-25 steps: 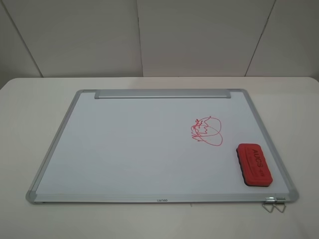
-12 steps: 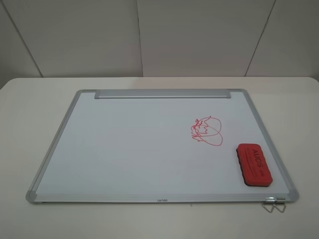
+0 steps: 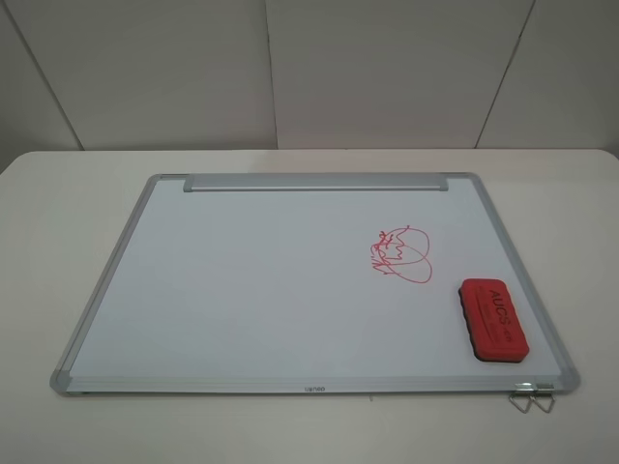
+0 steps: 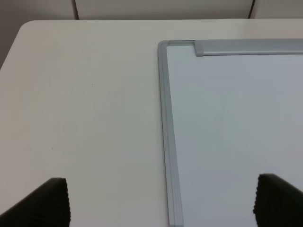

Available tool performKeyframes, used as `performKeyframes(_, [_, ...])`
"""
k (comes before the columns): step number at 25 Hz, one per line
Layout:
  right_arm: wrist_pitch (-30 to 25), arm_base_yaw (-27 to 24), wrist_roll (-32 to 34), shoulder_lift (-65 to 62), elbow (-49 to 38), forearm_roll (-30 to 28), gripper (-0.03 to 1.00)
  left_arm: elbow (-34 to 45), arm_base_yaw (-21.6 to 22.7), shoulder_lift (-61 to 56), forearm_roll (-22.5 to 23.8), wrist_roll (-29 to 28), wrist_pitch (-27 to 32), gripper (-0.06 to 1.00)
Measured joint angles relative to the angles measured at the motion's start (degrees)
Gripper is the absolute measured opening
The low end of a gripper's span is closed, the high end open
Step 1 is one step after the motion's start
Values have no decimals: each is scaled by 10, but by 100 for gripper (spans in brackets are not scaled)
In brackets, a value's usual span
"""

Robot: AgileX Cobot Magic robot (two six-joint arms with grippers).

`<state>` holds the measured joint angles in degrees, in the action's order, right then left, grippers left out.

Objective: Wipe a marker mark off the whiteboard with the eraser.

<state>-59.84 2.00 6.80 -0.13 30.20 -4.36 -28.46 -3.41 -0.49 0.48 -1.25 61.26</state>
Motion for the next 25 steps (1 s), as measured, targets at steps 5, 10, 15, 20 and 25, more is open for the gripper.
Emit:
performKeyframes(5, [-6, 0, -5, 0, -6, 2, 74, 0, 0, 0, 0, 0, 0, 77])
performKeyframes(10, [-6, 0, -6, 0, -6, 4, 74, 0, 0, 0, 0, 0, 0, 77])
performKeyframes(15, [-6, 0, -7, 0, -6, 6, 74, 0, 0, 0, 0, 0, 0, 77])
performKeyframes(20, [-6, 0, -7, 0, -6, 6, 74, 0, 0, 0, 0, 0, 0, 77])
performKeyframes(25, [-6, 0, -7, 0, -6, 6, 74, 0, 0, 0, 0, 0, 0, 77])
